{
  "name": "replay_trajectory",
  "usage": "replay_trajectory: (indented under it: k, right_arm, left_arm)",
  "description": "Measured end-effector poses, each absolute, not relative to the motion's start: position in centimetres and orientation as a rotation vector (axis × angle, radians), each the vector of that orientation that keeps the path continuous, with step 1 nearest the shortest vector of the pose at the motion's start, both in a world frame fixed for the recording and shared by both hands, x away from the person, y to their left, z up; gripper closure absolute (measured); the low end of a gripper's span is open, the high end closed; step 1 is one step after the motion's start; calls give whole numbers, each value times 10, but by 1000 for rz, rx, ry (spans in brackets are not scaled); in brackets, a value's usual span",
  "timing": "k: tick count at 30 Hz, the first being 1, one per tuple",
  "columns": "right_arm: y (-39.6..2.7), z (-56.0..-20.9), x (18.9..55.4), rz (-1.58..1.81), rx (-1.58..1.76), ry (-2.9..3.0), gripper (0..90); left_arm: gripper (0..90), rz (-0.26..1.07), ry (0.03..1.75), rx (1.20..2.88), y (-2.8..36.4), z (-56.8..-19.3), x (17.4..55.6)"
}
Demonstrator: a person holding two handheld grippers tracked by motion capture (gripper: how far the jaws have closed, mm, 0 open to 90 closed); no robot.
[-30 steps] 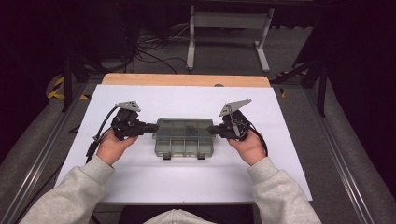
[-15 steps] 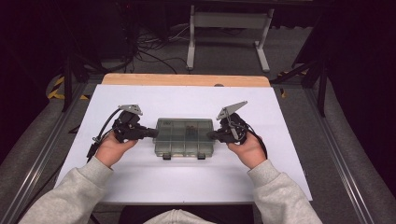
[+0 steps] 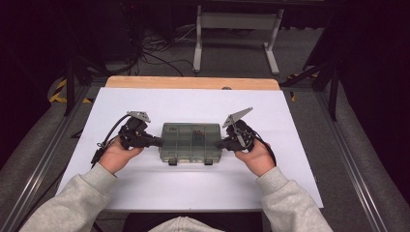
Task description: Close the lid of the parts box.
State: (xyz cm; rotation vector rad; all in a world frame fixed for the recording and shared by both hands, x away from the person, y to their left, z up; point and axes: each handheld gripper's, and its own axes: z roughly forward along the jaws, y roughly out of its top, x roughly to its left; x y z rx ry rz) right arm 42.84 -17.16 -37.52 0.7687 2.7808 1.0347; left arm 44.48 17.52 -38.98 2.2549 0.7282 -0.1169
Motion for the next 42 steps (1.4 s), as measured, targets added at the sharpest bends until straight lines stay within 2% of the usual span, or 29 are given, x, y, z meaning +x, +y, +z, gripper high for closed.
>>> replay_trajectory:
  k: [21,37,42]
  right_arm:
    - [-164,-390,426,974,754,2775,900]
    - [-160,-393,423,947,787,2741,900]
    - [-161,-394,423,961,800,2731,900]
  left_arm:
    - [886,-115,714,2295,164,-403,448]
    - [891,-79,717,2278,160,-408,444]
    - [892,-26,701,2291,158,-408,441]
